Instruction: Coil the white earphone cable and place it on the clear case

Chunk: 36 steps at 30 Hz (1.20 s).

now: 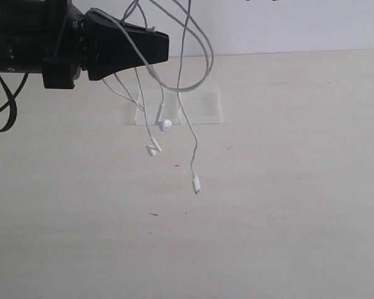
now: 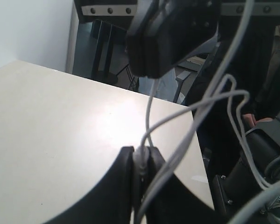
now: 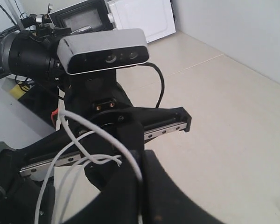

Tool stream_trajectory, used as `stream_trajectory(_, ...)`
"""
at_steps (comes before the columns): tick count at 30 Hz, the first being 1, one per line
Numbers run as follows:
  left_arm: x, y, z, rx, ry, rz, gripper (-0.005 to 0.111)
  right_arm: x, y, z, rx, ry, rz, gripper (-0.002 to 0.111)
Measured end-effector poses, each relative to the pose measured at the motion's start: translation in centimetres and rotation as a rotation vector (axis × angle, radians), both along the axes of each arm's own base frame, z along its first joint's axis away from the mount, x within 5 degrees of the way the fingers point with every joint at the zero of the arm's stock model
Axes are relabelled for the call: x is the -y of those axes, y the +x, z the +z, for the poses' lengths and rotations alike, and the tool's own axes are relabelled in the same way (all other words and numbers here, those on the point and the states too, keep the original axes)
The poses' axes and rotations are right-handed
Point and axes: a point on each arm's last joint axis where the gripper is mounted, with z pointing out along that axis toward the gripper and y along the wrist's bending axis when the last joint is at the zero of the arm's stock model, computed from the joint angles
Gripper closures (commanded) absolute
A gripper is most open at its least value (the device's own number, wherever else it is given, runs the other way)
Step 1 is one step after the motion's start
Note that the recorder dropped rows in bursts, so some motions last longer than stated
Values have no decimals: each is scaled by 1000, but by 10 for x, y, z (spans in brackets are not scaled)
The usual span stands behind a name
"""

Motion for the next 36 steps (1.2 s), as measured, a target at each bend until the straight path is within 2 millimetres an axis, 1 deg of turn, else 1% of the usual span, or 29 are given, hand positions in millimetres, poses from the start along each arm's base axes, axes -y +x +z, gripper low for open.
stream_trajectory(16, 0, 0, 0, 3, -2, 3, 107, 0, 0, 0, -2, 1, 2, 108)
stream_trajectory(26, 0, 0, 1, 6, -6, 3, 107, -2, -2, -2, -22, 6, 49, 108)
stream_trajectory(32, 0, 0, 1, 6, -6, 3, 107, -15, -11, -3, -16, 6, 106, 108)
stream_trajectory(36, 0, 0, 1, 6, -6, 3, 107, -20, -12, -4, -6, 1, 100, 108)
